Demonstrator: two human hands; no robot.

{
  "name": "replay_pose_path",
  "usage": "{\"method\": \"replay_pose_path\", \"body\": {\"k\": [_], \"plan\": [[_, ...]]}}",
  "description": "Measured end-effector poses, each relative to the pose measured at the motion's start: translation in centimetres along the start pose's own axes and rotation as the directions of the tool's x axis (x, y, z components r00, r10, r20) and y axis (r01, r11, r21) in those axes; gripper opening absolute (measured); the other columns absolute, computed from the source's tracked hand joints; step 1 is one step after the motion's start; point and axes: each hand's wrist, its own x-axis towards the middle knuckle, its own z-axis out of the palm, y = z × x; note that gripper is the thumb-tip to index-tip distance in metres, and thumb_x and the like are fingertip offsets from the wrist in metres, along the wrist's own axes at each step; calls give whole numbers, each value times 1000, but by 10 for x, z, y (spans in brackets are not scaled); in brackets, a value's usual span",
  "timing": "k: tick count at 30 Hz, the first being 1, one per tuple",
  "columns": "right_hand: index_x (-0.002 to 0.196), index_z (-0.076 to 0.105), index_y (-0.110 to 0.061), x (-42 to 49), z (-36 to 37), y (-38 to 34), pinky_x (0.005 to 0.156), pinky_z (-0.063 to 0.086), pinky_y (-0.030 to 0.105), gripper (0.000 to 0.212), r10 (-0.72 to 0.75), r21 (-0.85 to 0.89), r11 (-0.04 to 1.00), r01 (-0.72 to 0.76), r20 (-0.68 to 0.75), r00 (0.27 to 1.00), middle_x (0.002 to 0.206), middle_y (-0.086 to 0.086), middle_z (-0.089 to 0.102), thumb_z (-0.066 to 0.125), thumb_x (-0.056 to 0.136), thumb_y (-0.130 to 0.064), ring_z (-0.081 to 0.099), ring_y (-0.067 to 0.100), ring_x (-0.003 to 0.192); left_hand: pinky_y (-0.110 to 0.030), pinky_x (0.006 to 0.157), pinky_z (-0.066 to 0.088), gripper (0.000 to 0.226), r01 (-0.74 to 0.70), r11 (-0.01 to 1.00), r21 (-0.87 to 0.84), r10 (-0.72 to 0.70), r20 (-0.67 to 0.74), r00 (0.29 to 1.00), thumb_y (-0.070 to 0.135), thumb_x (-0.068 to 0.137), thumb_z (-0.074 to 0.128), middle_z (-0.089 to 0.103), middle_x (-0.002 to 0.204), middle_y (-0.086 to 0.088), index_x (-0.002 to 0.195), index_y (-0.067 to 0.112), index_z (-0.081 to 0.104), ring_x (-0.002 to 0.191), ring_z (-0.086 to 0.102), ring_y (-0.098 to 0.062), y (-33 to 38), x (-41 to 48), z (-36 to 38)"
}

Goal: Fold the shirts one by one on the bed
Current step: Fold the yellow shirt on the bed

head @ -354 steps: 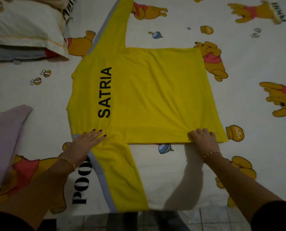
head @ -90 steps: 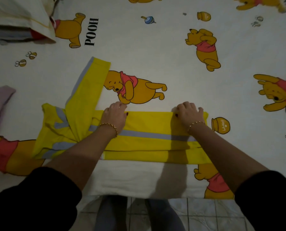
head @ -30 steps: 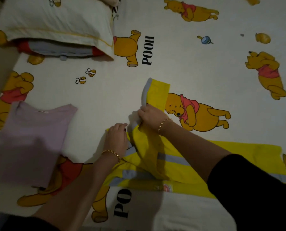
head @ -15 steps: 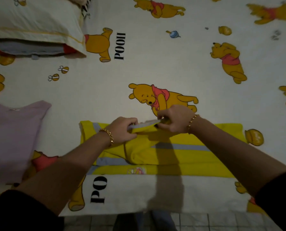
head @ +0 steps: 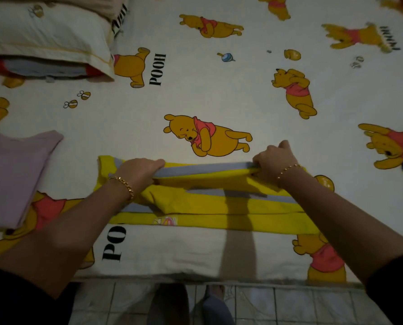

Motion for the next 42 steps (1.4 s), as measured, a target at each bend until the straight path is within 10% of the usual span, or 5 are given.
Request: {"method": "replay_pose_path", "body": {"k": [5,12,19,25,42], "plan": [[77,57,-13,-28,37,3,70,41,38,16,56,59,998,-35,-392,918,64,6,61,72,73,-11,55,28,65,-27,39,33,51,-42,989,144,91,-353,931,-6,44,81,54,54,-10,78,12,48,48,56,-29,13,-30,26],[120,51,-12,-83,123,-24,90,40,42,32,13,115,993,-20,61,998,116,10,55,47,90,-21,50,31,108,-37,60,41,19,-42,997,61,55,-232,971,39,66,47,49,59,3,69,21,43,57,55,-26,26,-72,96],[99,58,-6,-75,116,-25,74,44,45,21,113,307,947,-91,-53,992,96,15,60,60,83,-19,57,36,91,-35,65,36,28,51,972,-228,-138,-384,913,46,85,36,46,65,9,71,25,48,66,50,-19,38,-65,85],[132,42,-15,-39,109,-18,95,37,44,37,224,354,915,-195,-44,974,139,7,41,45,95,-16,37,28,128,-45,80,42,24,298,894,-336,-397,-280,874,32,90,59,61,100,-10,101,11,64,101,54,-31,47,-23,86],[145,25,-13,-38,110,-10,112,11,60,56,335,252,904,-345,79,939,151,13,24,45,92,-12,19,30,141,-48,96,37,29,198,941,-273,-294,-375,879,23,91,51,60,111,-10,117,12,56,106,55,-30,69,11,86]]}}
